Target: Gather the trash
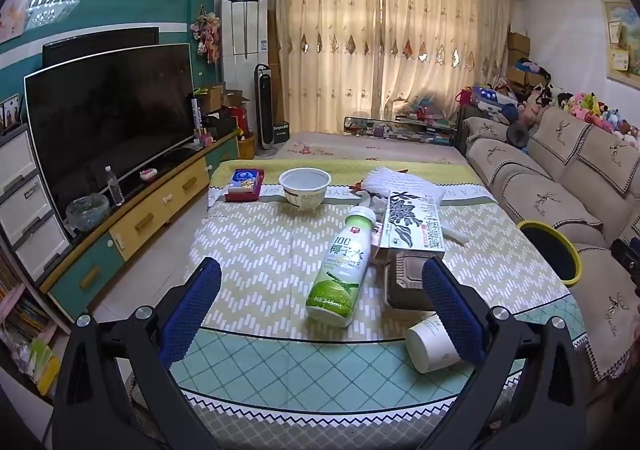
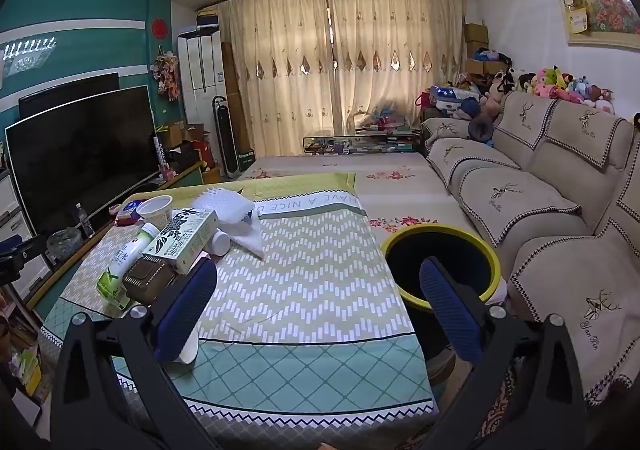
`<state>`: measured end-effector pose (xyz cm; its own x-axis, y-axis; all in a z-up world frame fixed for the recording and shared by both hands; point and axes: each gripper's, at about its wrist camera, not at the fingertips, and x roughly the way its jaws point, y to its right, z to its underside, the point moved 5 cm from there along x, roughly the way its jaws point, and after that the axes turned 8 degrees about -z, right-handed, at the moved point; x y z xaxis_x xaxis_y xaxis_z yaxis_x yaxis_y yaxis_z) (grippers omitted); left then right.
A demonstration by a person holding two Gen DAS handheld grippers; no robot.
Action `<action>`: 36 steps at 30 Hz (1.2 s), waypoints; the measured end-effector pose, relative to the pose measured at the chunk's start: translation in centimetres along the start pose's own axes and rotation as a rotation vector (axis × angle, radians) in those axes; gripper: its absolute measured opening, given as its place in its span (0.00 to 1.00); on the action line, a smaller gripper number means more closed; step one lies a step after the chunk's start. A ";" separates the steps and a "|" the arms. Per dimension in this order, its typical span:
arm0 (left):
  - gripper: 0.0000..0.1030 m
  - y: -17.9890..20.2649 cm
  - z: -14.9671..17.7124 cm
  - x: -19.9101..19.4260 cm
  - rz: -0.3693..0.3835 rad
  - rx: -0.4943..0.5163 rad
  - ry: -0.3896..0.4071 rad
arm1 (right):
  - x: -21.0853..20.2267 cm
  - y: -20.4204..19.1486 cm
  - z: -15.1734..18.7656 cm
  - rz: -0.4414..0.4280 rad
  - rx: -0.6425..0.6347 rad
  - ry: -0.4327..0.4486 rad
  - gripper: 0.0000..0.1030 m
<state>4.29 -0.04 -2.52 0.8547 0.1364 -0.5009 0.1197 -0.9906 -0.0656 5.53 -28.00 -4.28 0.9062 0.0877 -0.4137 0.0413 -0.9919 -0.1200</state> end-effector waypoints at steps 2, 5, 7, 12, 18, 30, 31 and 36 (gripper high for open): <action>0.96 0.1 0.0 0.0 -0.005 0.006 0.002 | -0.1 -0.1 0.0 0.002 -0.001 0.001 0.94; 0.96 0.3 0.1 0.2 -0.009 0.016 0.001 | 0.7 -0.1 0.5 -0.003 0.007 -0.007 0.94; 0.96 0.4 0.1 0.2 -0.013 0.018 0.000 | 0.8 -0.3 0.7 -0.004 0.008 -0.008 0.94; 0.96 1.2 0.5 -0.2 0.014 0.024 -0.003 | 0.6 0.6 0.7 -0.013 0.031 -0.019 0.94; 0.96 0.8 0.5 0.0 0.017 0.009 -0.005 | 0.8 0.4 1.2 -0.013 0.028 -0.021 0.94; 0.96 0.5 0.6 -0.1 0.019 0.005 -0.005 | 1.1 0.1 0.8 -0.015 0.029 -0.031 0.94; 0.96 0.5 0.5 -0.2 0.019 0.005 -0.004 | 1.2 0.1 0.9 -0.015 0.030 -0.031 0.94; 0.96 0.6 0.5 -0.2 0.020 0.008 -0.004 | 1.3 -0.1 1.2 -0.017 0.032 -0.034 0.94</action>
<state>3.89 -0.64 -2.86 0.8549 0.1167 -0.5055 0.0986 -0.9932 -0.0625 6.17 -27.70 -5.90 0.8908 0.1080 -0.4414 0.0427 -0.9869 -0.1554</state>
